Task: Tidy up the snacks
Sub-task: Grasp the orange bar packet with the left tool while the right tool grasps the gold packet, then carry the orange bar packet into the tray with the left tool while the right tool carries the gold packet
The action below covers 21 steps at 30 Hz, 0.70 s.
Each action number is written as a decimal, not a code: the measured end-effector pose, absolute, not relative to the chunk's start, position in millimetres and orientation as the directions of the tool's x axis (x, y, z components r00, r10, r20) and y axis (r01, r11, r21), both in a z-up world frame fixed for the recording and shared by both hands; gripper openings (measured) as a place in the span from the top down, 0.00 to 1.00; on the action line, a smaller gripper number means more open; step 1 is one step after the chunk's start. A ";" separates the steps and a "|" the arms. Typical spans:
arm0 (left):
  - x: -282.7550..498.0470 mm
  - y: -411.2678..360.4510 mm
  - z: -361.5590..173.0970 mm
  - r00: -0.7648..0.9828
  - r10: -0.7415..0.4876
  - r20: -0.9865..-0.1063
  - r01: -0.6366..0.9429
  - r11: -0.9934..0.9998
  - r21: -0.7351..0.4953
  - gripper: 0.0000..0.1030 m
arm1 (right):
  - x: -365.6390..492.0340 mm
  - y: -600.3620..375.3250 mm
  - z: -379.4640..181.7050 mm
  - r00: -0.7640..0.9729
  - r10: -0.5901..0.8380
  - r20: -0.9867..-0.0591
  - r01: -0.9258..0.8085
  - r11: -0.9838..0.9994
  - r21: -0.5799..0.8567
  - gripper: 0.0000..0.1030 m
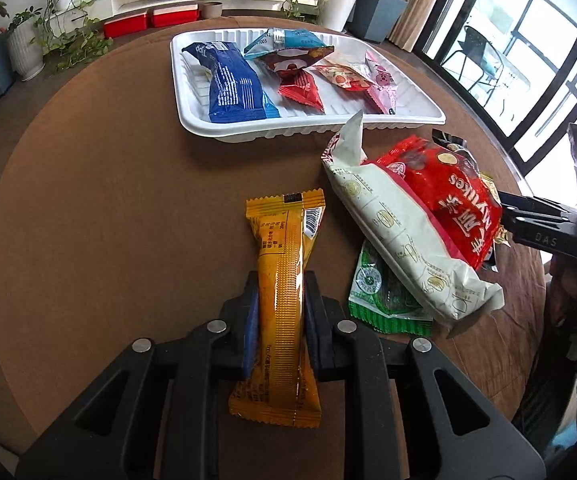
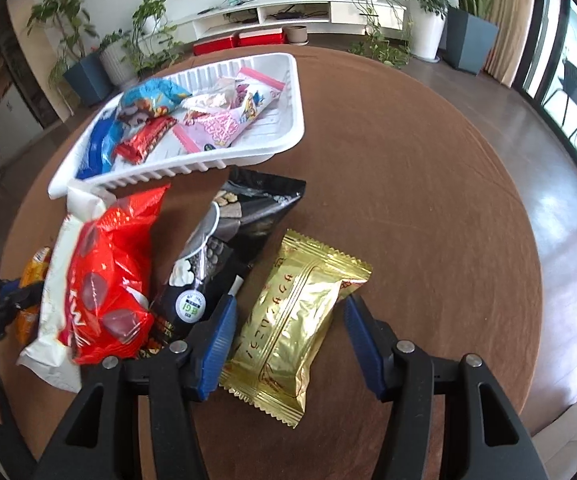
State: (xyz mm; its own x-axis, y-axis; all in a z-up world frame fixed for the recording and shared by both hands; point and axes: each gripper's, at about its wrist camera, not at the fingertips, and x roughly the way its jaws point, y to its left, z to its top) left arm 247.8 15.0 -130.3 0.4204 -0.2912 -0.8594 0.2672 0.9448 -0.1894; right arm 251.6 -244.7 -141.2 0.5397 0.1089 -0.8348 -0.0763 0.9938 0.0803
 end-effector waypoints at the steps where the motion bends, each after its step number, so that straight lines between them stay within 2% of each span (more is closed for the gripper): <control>1: 245.6 14.2 -129.9 0.422 -0.293 -0.858 0.267 0.945 -0.191 0.83 | 250.1 -241.9 -142.0 0.543 0.091 -0.835 -0.086 0.995 0.053 0.44; 3: 242.2 12.3 -129.5 0.426 -0.295 -0.856 0.267 0.944 -0.192 0.83 | 245.3 -240.3 -142.7 0.553 0.077 -0.830 -0.105 0.994 0.023 0.50; 5: 237.9 12.8 -128.6 0.429 -0.297 -0.853 0.265 0.944 -0.196 0.83 | 240.4 -242.4 -142.3 0.552 0.077 -0.830 -0.116 0.993 0.015 0.62; 7: 235.7 13.3 -128.0 0.431 -0.302 -0.851 0.262 0.944 -0.202 0.83 | 236.7 -247.3 -141.9 0.548 0.082 -0.833 -0.118 0.993 0.020 0.66; 14: 226.2 15.0 -126.5 0.442 -0.311 -0.842 0.254 0.943 -0.215 0.83 | 223.8 -257.8 -141.1 0.530 0.128 -0.838 -0.109 0.991 0.083 0.67; 21: 217.1 20.8 -122.6 0.450 -0.337 -0.827 0.239 0.938 -0.252 0.83 | 204.6 -276.9 -133.0 0.546 0.225 -0.807 -0.082 0.973 0.216 0.68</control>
State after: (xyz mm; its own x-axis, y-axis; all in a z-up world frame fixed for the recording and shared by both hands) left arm 217.1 20.8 -122.6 0.4505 -0.3368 -0.8268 0.2389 0.9378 -0.2518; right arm 204.6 -276.9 -133.0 0.5460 0.2250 -0.8070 -0.0820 0.9730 0.2158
